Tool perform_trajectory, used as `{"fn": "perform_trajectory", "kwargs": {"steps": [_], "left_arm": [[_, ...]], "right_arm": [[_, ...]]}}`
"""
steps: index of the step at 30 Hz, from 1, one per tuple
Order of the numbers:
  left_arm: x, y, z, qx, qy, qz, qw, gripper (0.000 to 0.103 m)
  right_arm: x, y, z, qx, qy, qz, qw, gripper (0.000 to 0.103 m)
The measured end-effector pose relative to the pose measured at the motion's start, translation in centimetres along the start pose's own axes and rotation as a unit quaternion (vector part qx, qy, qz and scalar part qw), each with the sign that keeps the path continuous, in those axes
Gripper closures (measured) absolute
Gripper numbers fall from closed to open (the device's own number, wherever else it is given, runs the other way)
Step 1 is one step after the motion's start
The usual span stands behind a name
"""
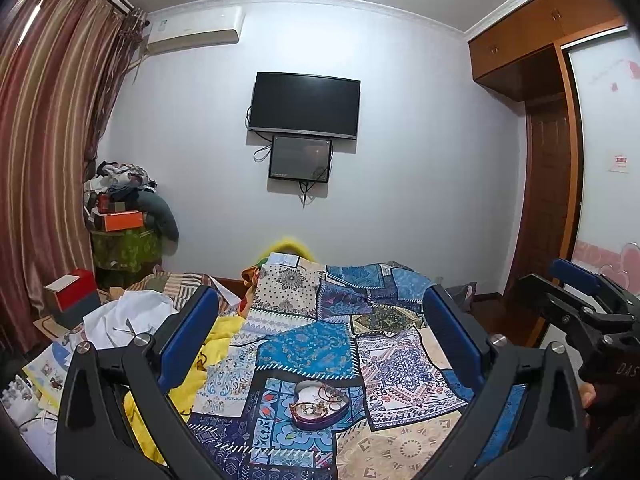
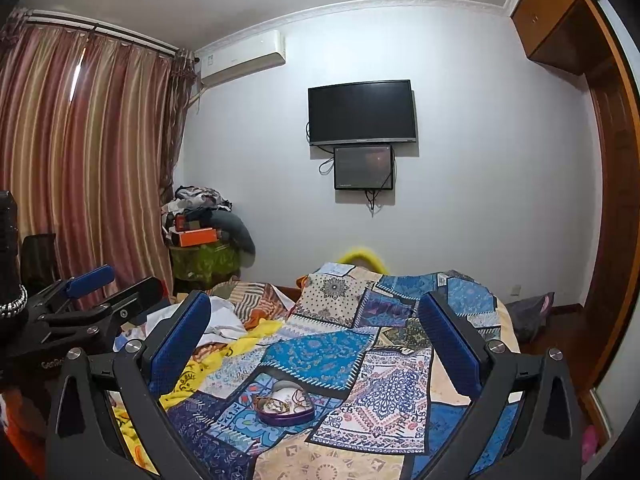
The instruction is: Organize jewelry
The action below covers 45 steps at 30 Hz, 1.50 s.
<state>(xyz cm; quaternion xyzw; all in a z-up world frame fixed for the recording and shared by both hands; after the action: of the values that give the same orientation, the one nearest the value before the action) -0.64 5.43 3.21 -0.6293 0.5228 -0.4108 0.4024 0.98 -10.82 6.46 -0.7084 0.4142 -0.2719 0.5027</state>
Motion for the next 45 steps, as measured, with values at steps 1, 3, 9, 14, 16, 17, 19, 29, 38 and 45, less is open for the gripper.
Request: {"fn": "perform_trajectory", "kwargs": {"steps": [1,3,9,14,16,17,19,29,38,45], "left_arm": [[0.0,-0.1,0.1,0.0,0.0,-0.001,1.0,0.0],[-0.1,0.0,0.1,-0.001,-0.001,-0.002,1.0,0.0],[0.0,0.1,0.4,-0.006,-0.001,-0.001,1.0,0.0],[0.0,0.0,0.4,-0.005,0.0,-0.003,1.0,0.0],[0.1,0.1,0.5,-0.005,0.0,-0.003,1.0,0.0],[0.2,0.1,0.5,-0.006,0.0,-0.003,1.0,0.0],[0.3,0.1,0.5,-0.007,0.002,-0.001,1.0,0.0],[0.5,0.1,0.3,-0.005,0.005,0.002,1.0,0.0],[0.7,-0.1,0.3,-0.007,0.011,0.002,0.9999,0.0],[0.7,0.0,0.4,-0.01,0.013,0.002,0.9999,0.0]], "right_arm": [[0.0,0.0,0.0,-0.001,0.0,0.0,1.0,0.0],[0.1,-0.1,0.0,-0.002,-0.001,0.002,1.0,0.0],[0.4,-0.1,-0.1,-0.004,-0.003,0.005,1.0,0.0],[0.6,-0.1,-0.2,-0.005,-0.004,0.008,1.0,0.0],[0.7,-0.1,-0.3,-0.005,-0.005,0.01,1.0,0.0],[0.8,-0.1,-0.3,-0.005,-0.005,0.01,1.0,0.0],[0.8,-0.1,-0.3,-0.006,-0.006,0.011,1.0,0.0],[0.8,-0.2,-0.2,-0.01,-0.006,0.013,1.0,0.0],[1.0,-0.2,0.1,-0.012,-0.009,0.018,1.0,0.0],[1.1,-0.1,0.1,-0.013,-0.008,0.017,1.0,0.0]]}}
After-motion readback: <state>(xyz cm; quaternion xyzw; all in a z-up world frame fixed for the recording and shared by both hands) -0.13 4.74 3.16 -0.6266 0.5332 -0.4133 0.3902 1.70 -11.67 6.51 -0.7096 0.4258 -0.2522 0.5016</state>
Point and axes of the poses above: each gripper's, at about its wrist camera, not at the fingertips, and z roughly the way its jaws point, x to its right, y to its underside, the point moved 5 cm from there along z, roughly the way its jaws point, and after that the axes turned 11 degrees about -x, right-handed, at the moved point
